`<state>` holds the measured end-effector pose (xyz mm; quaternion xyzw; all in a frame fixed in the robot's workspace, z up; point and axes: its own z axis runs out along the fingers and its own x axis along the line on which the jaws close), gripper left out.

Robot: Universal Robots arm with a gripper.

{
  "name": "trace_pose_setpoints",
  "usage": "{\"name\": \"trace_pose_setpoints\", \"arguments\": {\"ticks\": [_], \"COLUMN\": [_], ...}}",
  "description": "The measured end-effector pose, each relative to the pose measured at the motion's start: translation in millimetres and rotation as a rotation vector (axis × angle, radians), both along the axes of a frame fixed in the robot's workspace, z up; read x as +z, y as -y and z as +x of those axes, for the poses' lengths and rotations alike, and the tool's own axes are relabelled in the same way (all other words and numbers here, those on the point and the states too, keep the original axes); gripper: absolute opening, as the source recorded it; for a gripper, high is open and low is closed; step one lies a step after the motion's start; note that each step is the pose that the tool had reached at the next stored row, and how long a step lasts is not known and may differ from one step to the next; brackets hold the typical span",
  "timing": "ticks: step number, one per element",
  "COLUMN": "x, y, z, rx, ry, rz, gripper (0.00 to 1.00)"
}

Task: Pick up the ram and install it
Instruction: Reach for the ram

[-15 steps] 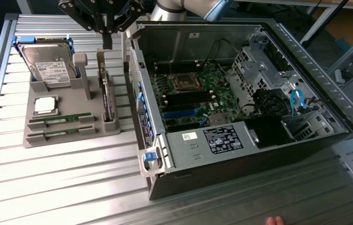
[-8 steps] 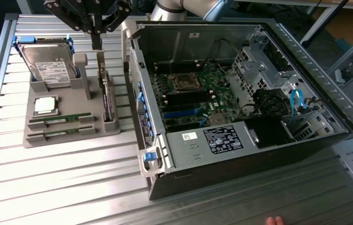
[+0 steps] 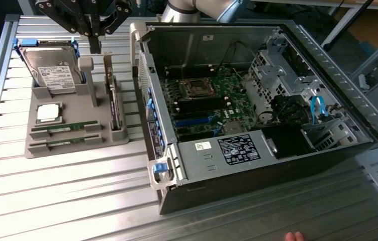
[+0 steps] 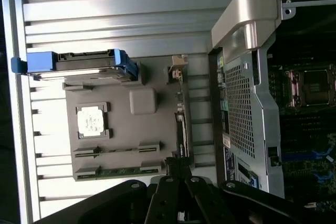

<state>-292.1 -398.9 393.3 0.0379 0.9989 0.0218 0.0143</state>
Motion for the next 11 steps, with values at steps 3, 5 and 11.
{"name": "trace_pose_setpoints", "arguments": {"ticks": [3,5,11], "x": [-0.1,0.0,0.0], "y": [0.0,0.0,0.0], "z": [-5.3,-8.9,-21.4], "rx": [0.0,0.0,0.0], "ry": [0.0001,-0.0001,0.0], "rz": [0.0001,-0.0001,0.0], "gripper": [0.1,0.1,0.1]}}
